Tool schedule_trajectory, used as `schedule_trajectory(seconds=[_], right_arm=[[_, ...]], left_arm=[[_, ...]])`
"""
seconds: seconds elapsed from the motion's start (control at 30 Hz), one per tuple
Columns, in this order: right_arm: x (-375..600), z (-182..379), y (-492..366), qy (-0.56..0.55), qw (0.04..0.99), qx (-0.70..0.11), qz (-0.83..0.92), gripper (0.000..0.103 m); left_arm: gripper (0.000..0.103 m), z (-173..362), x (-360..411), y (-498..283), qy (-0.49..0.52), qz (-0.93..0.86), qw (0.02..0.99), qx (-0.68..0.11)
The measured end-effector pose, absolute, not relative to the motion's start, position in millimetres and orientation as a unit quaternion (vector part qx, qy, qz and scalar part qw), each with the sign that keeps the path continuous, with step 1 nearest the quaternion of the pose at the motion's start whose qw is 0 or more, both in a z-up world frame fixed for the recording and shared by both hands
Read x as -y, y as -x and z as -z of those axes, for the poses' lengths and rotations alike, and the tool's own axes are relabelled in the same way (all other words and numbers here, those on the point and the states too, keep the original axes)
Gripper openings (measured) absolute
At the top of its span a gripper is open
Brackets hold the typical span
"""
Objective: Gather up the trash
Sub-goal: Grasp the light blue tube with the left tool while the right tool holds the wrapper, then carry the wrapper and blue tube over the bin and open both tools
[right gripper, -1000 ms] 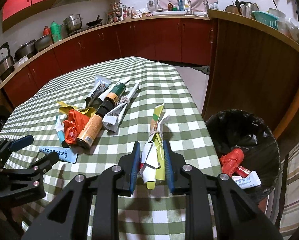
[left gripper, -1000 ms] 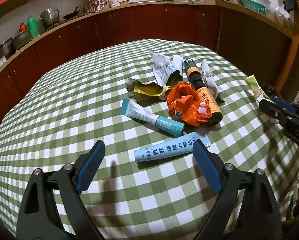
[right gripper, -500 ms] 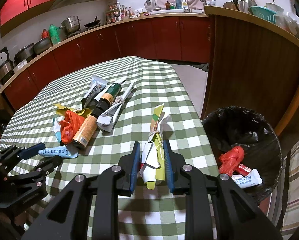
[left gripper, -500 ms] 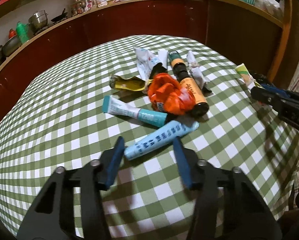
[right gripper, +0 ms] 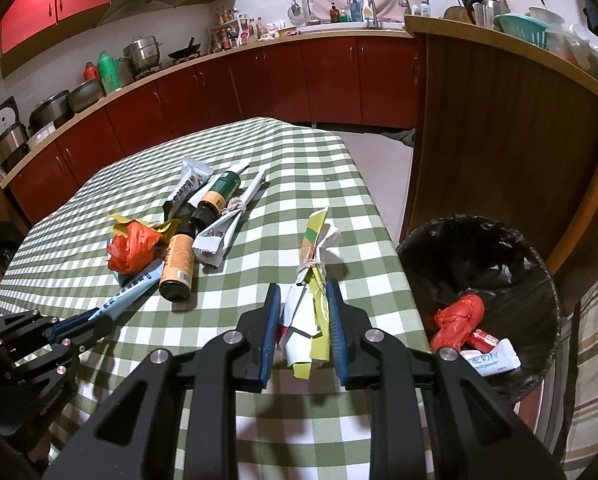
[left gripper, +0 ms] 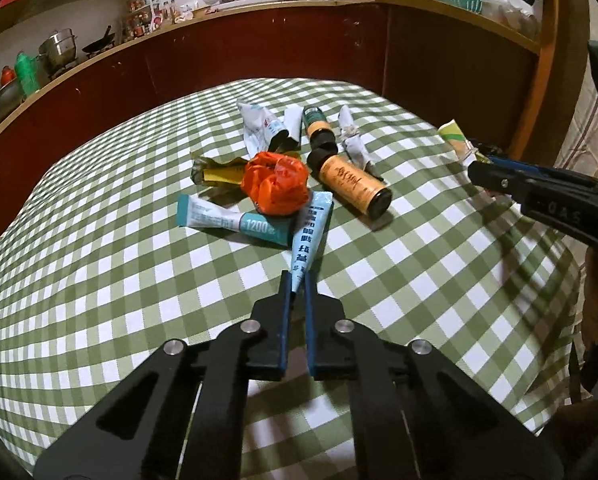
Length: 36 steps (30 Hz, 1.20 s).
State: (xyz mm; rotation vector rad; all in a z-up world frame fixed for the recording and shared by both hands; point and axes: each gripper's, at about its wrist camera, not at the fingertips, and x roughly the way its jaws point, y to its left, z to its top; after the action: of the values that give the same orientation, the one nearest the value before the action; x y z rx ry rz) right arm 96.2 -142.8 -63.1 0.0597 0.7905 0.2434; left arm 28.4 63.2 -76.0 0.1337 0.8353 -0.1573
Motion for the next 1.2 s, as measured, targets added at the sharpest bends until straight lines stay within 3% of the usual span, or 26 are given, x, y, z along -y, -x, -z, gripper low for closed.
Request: schedule_trajectory(seconds=[0.8,1.2], right_arm=[[158.3,55.2,-81.2,-0.002,0.929,-0.358,-0.1,0.024],[200.9,44.6,-80.3,0.008,0.944,-0.326,-0.056,0.024]], left_arm=[[0.004,39.0,-47.6,-20.0,-0.012,0.025,0.939,-0.343],[0.004,20.9,3.6,-49.1,-0.013,0.061,0.948,-0.311]])
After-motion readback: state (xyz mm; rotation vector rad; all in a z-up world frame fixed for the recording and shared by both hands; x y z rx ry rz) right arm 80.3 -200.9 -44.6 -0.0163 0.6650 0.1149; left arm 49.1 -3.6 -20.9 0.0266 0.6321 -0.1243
